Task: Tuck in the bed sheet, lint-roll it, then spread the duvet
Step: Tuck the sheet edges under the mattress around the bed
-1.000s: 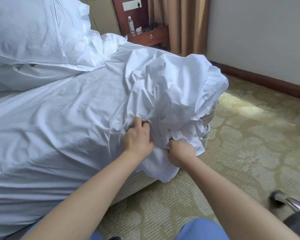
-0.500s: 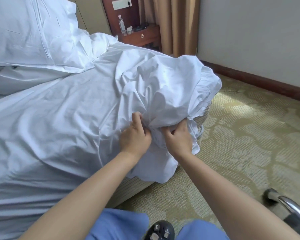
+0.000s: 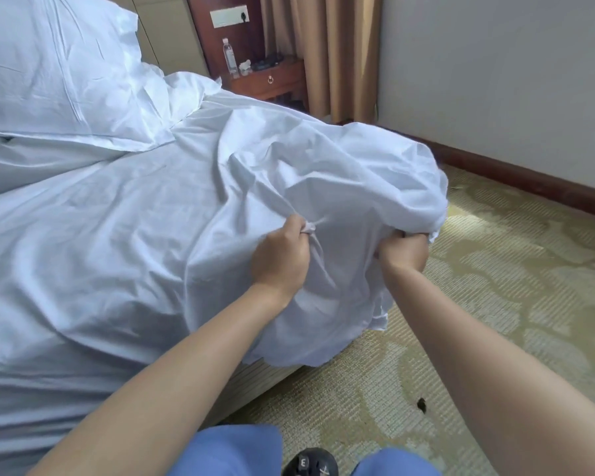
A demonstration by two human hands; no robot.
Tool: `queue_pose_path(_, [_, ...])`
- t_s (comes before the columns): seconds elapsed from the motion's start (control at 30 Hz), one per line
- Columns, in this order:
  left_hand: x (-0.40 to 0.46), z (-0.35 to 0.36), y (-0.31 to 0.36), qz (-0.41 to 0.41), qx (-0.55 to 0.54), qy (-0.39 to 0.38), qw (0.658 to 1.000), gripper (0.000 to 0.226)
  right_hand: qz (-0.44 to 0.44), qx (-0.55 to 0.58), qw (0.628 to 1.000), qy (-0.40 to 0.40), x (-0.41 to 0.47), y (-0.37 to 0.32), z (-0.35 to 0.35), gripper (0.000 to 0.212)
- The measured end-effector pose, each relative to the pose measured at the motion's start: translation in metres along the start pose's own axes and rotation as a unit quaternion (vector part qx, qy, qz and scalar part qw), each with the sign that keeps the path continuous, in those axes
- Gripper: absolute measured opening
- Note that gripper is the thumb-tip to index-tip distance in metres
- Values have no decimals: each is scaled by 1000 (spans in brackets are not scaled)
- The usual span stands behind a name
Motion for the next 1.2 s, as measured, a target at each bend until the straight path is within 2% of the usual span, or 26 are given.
queue_pose_path(0.1, [10,25,6,-41,1,-52,998,18,29,-85,995,-51,1,23,12,33])
queue_pose_path(0.2, [18,36,8,-54,22,-54,997,15,20,-135,983,-124,-12,36,27,40])
queue_pose_path(0.27, [21,38,13,-49,30,-55,997,16,32,-149,979,-132,-12,40,29,43])
queue_pose_path(0.33, [21,37,20,-32,30,-54,998,14,27,-104,990,-92,-10,29,21,40])
queue_pose_path(0.43, [15,33,21,5,23,-43,999,16,-46,24,997,56,0,4,0,30])
queue_pose_path(0.47, [13,33,19,20,16,-45,999,14,-64,28,995,71,4,0,0,30])
queue_pose_path(0.5, [11,35,16,35,7,-53,998,12,-70,-3,996,47,5,1,6,34])
queue_pose_path(0.57, [4,38,7,49,-5,-75,996,15,-64,-148,981,-110,3,18,38,43])
queue_pose_path(0.63, [-5,39,-8,40,6,-92,995,22,-64,-285,919,-267,-15,45,61,36])
queue_pose_path(0.7, [-16,39,-28,5,39,-113,993,21,-53,-308,875,-368,-35,61,70,14])
queue_pose_path(0.77, [-25,42,-49,-46,100,-169,979,16,-44,-298,862,-408,-43,66,77,10])
queue_pose_path(0.87, [-36,46,-75,-91,157,-254,950,16,-78,-281,847,-445,-52,59,82,5])
queue_pose_path(0.97, [-44,46,-91,-121,159,-282,938,20,-95,-235,856,-450,-54,54,80,3])
queue_pose_path(1.03, [-48,49,-93,-113,160,-295,935,31,-101,-239,849,-461,-55,57,82,9])
queue_pose_path(1.07, [-50,51,-92,-106,164,-307,931,34,-100,-266,832,-477,-56,62,84,16])
queue_pose_path(1.1, [-53,53,-91,-103,167,-322,926,35,-102,-304,807,-496,-58,69,87,31])
queue_pose_path(1.17, [-59,57,-92,-107,164,-345,918,29,-95,-357,770,-521,-64,82,92,54])
queue_pose_path(1.2, [-61,57,-95,-114,162,-351,915,25,-104,-361,772,-513,-66,82,95,52])
Point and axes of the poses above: each hand's wrist, its own x-axis towards the middle knuckle, its own z-axis out of the palm, y = z × x, the point moved 6 cm from there along x, towards the middle knuckle, and after that the axes turned 13 degrees about -x, right-handed, at the moved point
